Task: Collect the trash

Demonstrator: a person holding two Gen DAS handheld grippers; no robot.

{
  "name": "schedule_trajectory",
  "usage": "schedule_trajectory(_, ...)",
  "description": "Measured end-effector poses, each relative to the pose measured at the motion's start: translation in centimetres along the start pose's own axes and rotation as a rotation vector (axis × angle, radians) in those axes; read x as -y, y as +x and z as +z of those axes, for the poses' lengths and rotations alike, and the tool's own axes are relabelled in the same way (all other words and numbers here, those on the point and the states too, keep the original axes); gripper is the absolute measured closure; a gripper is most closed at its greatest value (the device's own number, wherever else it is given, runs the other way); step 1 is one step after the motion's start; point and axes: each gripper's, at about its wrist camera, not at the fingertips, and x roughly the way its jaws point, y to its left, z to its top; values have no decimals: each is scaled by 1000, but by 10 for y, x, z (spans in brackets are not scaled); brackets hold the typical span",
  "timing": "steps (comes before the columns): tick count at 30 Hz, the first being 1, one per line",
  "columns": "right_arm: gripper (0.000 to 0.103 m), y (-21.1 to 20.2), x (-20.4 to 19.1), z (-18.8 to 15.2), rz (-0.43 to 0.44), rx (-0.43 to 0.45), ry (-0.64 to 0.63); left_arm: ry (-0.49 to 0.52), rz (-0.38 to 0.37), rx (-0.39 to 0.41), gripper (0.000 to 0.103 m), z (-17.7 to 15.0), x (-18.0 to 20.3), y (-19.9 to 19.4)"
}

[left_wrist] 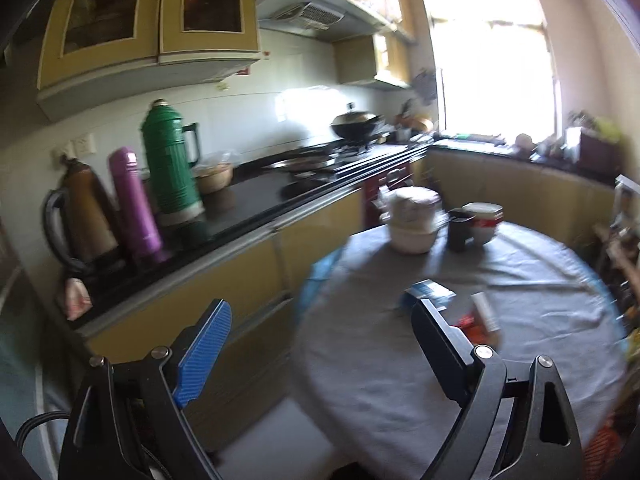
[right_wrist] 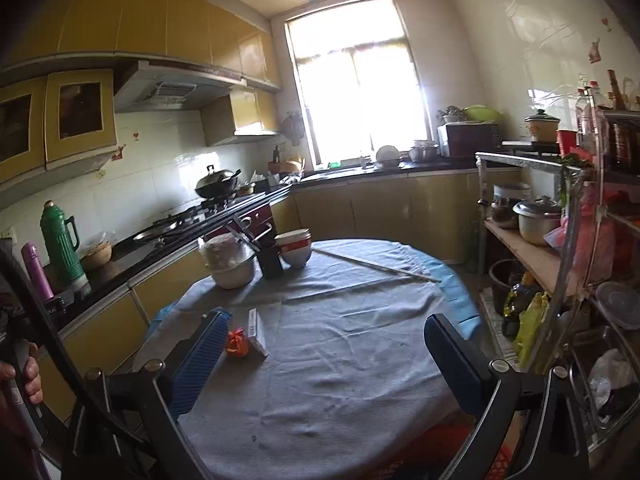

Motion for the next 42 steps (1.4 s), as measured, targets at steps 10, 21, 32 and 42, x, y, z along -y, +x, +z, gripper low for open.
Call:
schedule_trajectory(10, 3, 34, -51, -27, 54, -102, -11, 51, 17, 21, 11, 3, -22, 13)
schedule_trajectory(21, 3, 54, -66, -36, 15, -172, -13, 75, -70, 21, 11, 14, -17, 34)
schedule_trajectory(32, 3, 92, -71, -35, -4, -235, 7, 102, -113, -1, 11, 19, -8, 56)
schedule_trajectory(42, 3, 124, -69, -32, 16, -283, 39, 133, -134, -24, 11, 18, 6, 70)
